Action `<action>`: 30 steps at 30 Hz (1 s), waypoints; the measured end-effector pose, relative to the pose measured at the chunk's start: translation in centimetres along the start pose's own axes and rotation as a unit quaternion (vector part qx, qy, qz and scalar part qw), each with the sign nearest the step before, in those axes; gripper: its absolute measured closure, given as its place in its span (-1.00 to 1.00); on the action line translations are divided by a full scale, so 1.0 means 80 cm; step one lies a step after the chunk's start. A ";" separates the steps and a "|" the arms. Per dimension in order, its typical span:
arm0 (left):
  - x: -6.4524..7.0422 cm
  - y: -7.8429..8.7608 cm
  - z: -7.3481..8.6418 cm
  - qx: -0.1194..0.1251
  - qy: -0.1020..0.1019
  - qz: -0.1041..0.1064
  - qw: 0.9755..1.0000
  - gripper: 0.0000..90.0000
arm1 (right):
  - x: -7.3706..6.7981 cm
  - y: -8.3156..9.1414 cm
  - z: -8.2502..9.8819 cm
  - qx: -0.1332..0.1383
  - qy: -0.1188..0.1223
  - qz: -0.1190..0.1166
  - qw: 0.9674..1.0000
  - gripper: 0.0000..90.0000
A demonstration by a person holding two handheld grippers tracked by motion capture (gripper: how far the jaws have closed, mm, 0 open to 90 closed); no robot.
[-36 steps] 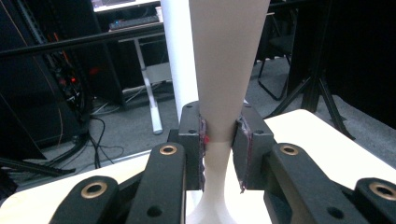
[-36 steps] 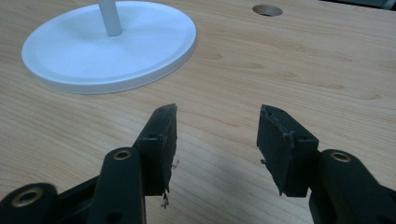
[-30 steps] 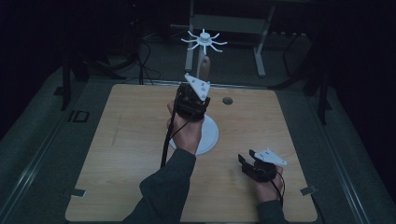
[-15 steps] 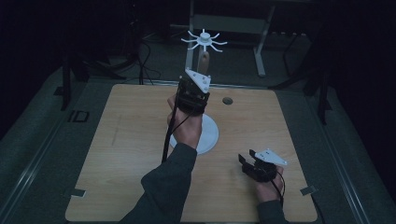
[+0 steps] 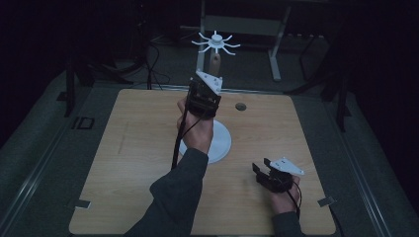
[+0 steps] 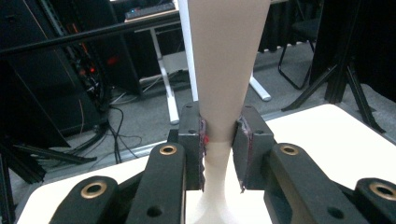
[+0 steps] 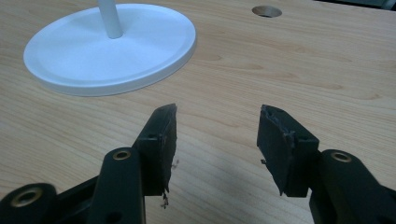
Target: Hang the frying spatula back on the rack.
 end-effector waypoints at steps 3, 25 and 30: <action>0.001 0.000 0.001 0.003 -0.002 0.006 1.000 0.66 | 0.000 0.000 0.000 0.001 0.000 0.000 1.000 0.05; -0.002 0.000 -0.011 0.013 0.001 0.016 1.000 0.65 | -0.001 0.000 0.001 -0.001 0.001 -0.001 1.000 0.05; -0.001 -0.007 -0.011 -0.001 -0.006 0.020 1.000 0.64 | -0.001 0.000 0.001 -0.002 0.003 -0.002 1.000 0.05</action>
Point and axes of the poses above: each handheld gripper's, and its own axes: y roughly backward along the jaws, z roughly out of its underside, x roughly to its right, the point moved 7 cm from there along -y, roughly forward along the jaws, and after that the axes turned 2 degrees about y, right-handed, at the moved point
